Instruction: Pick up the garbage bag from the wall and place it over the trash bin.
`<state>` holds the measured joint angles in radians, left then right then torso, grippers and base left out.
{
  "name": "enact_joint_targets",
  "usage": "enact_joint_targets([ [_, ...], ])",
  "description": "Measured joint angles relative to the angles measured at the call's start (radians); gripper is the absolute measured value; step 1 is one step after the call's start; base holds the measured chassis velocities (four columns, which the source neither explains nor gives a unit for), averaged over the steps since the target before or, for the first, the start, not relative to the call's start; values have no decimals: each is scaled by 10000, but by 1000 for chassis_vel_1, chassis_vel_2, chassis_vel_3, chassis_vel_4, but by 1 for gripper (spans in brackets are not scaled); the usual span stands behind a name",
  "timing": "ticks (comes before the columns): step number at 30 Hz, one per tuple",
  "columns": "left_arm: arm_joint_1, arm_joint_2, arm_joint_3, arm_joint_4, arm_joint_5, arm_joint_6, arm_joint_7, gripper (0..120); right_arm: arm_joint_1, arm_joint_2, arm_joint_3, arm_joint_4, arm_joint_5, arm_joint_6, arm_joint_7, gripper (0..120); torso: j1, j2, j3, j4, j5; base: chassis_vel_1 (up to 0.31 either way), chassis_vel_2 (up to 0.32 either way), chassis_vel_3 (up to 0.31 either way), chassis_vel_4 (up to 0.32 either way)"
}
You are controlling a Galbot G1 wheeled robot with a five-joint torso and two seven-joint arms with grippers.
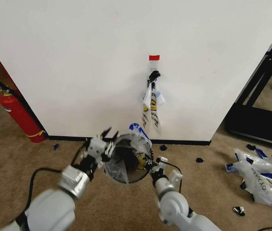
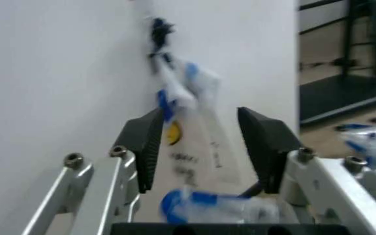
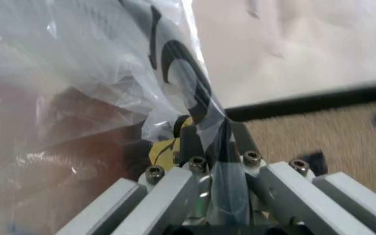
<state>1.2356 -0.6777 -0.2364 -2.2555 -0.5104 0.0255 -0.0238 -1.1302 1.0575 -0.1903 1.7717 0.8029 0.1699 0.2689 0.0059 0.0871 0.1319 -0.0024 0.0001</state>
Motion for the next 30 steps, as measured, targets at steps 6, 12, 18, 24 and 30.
enact_joint_targets([
  [6, -1782, 702, 680, 2082, -588, -1760, 2609, 70, 106, -716, -13, -312, -1130, 451, -1682, 0, 1, 0, 1, -1, -3, 0, 0, 0, 0],
  [12, -3009, 978, 1104, 3674, -975, -2510, 4612, 93, 376, -1246, -41, -512, -1747, 944, -3334, 0, 1, 0, 1, 2, 3, 0, 0, 0, 0],
  [18, -3332, 523, 1499, 4658, -879, -2665, 5048, 100, 298, -1399, 28, -437, -1789, 1321, -4100, 0, 1, 0, 1, 1, -2, 0, 0, 0, 0],
  [24, -3610, 2, 1882, 5443, -198, -2639, 5108, 100, 318, -1409, 107, -329, -1829, 1499, -4510, 0, 1, 0, 1, 1, -3, 0, 0, 0, 0],
  [30, -3849, -264, 2089, 6109, 561, -2655, 5112, 100, 315, -1439, 168, -281, -1873, 1645, -4808, 0, 1, -1, 1, 2, -2, 0, 0, 0, 0],
])
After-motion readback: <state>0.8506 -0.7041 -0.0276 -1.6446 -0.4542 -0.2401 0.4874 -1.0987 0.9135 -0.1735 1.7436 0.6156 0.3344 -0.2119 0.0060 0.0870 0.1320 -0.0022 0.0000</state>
